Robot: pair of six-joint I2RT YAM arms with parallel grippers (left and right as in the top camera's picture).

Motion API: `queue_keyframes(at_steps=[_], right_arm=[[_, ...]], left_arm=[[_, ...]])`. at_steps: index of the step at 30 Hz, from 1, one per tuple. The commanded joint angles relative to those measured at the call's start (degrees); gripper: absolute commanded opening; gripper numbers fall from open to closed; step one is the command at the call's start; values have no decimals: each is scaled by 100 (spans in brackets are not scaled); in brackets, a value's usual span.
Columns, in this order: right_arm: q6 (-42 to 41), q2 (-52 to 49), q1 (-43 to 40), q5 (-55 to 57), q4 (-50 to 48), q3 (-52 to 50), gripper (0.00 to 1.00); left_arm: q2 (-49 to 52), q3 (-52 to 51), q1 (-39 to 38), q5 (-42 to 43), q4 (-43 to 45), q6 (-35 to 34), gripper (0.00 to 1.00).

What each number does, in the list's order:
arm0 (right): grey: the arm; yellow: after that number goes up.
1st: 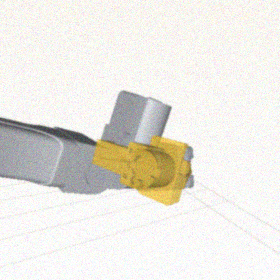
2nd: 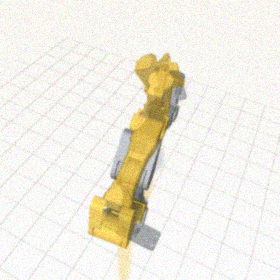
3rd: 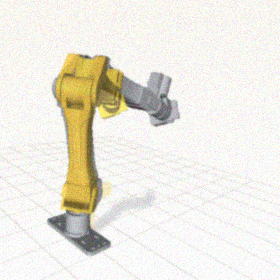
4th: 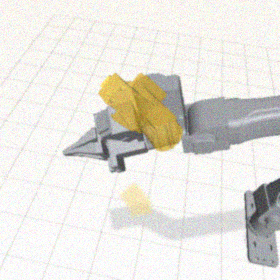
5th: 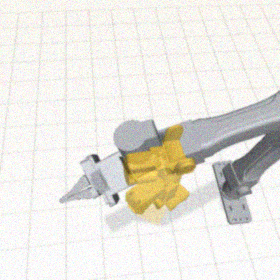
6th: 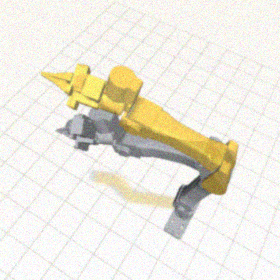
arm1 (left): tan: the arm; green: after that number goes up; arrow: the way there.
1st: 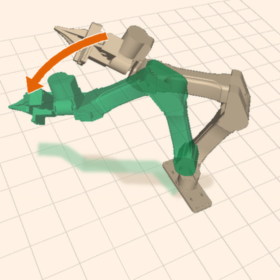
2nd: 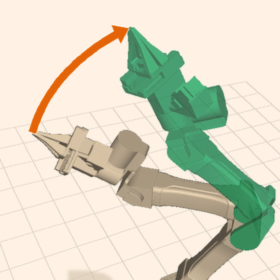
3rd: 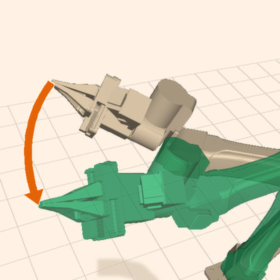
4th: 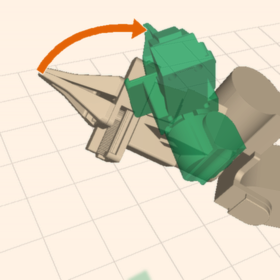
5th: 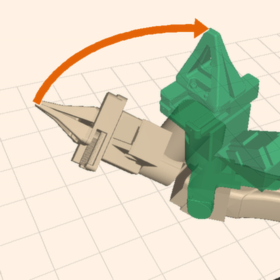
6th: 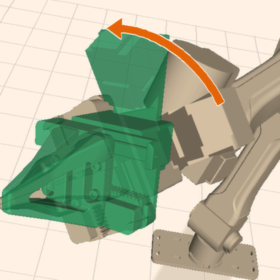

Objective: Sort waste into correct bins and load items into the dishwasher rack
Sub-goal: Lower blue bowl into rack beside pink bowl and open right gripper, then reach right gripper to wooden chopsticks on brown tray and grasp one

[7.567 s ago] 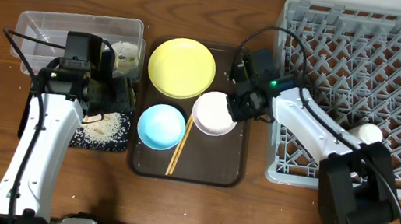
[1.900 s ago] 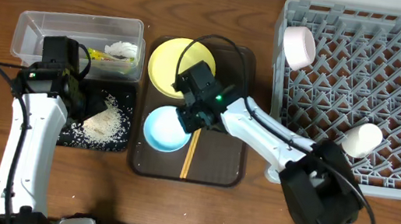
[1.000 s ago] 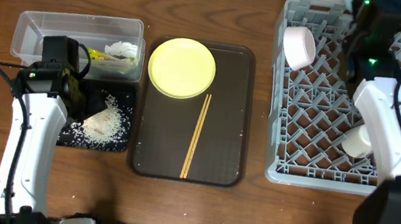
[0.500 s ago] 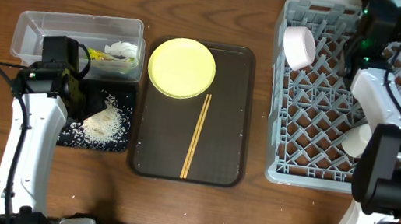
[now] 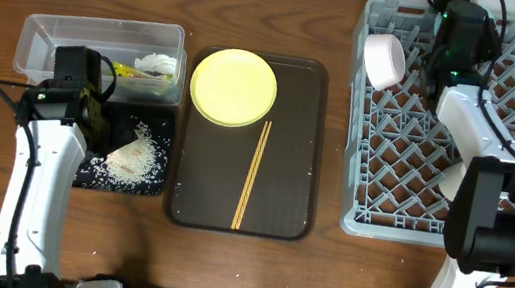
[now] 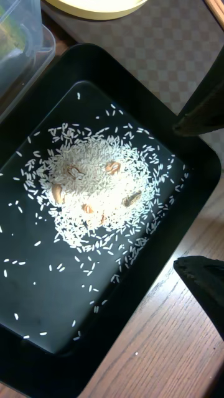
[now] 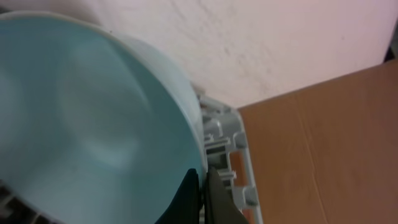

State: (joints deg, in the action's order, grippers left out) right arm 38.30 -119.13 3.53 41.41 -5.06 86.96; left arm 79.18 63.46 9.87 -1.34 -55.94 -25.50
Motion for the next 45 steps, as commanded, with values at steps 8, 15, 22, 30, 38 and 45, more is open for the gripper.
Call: queue_keyframes(at_steps=[8,15,22,30,38,45], right_arm=[[-2632,455,243,-935,1641,-48,1],[-3217,1047,254,-2011,2835,-48,4],[-3499,1687,256,-3084,3609,-48,38],[-4122,2317,566,-5890,4288,-50,39],[-4269,2020,1832,-6181,4946,-179,44],[-5307,1303,2911,-5707,5388,-192,37]], left_arm=[[-9,42,20,-61,-13,-13,65],[-9,42,20,-61,-13,-13,65],[-7,42,20,-61,-15,-13,65],[-7,42,20,-63,-17,-13,75],[-7,42,20,-66,-15,-11,78],[-7,42,20,-66,-17,-11,78]])
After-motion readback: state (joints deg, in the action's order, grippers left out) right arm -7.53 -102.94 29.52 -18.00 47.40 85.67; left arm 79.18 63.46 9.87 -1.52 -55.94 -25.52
